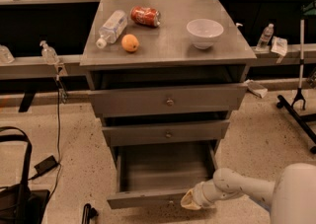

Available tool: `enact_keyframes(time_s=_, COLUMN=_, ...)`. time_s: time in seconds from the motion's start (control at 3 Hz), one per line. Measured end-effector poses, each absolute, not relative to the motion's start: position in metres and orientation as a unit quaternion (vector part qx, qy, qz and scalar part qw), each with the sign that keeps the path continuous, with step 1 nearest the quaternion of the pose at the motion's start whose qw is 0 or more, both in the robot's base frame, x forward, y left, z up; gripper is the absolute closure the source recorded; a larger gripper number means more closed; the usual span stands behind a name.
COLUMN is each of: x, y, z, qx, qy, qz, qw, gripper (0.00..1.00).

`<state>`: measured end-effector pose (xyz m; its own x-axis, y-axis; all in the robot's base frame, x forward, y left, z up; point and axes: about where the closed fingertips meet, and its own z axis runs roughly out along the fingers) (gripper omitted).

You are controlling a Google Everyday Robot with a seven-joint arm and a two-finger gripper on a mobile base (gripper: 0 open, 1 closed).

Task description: Close bottom drawer

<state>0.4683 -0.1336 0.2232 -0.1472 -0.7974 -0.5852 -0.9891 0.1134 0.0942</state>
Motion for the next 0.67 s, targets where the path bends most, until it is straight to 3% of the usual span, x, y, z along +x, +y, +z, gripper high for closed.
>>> enact_keyframes(time_s=0.67, x=0.479, y=-0.15, z=0.17, qx=-0.612, qy=0.745, qz=0.184, qw=0.19, gripper=1.0)
